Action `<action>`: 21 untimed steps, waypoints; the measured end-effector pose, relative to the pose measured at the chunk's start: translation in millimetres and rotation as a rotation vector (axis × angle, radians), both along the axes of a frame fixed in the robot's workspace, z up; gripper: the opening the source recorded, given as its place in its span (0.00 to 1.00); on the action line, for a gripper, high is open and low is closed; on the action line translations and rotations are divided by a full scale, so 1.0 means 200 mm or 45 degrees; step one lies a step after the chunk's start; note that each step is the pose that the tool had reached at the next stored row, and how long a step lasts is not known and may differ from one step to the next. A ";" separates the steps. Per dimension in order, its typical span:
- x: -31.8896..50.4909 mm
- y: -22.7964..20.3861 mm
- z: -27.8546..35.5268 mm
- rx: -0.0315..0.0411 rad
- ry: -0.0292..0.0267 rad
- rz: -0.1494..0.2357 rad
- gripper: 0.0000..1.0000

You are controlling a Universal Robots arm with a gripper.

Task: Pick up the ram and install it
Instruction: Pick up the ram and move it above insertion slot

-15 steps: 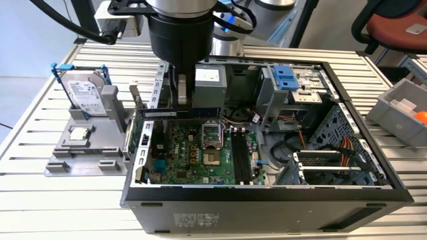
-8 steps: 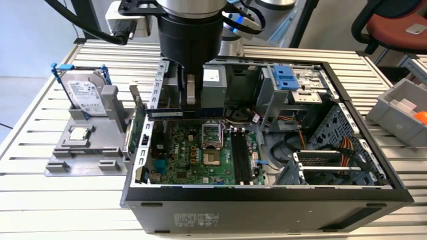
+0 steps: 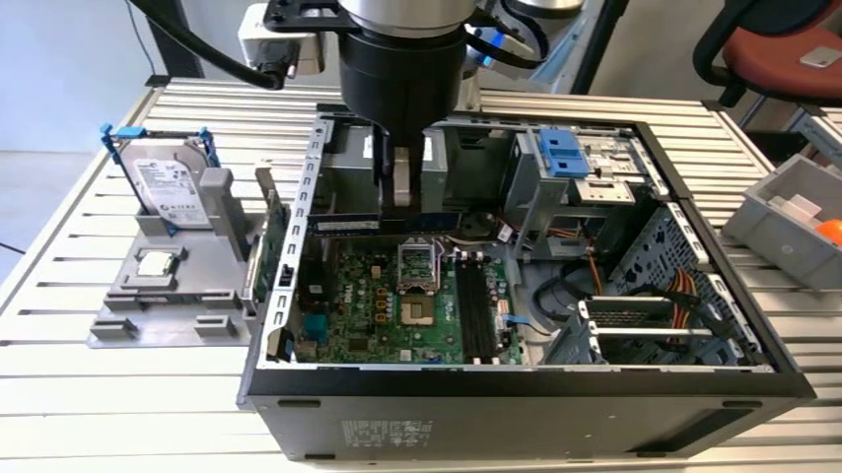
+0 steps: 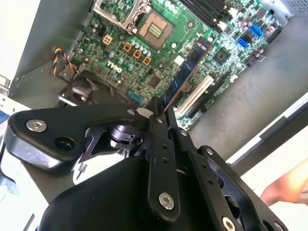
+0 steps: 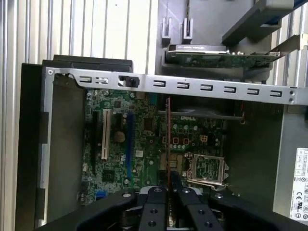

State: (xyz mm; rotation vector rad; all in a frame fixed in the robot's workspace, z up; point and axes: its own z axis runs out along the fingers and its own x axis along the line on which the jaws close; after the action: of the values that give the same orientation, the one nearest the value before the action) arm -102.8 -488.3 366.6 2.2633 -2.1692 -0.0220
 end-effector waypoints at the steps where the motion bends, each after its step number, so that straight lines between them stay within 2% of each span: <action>1: 0.007 0.000 0.000 0.0000 0.0000 0.000 0.00; 6: 0.036 0.000 0.000 0.0001 0.0000 0.000 0.00; 13: 0.041 0.000 0.000 0.0000 0.0000 0.000 0.00; 21: 0.065 0.000 0.000 0.0000 0.0000 0.000 0.00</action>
State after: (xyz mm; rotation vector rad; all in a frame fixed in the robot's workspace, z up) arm -89.8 -488.3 366.5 2.2634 -2.1691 -0.0220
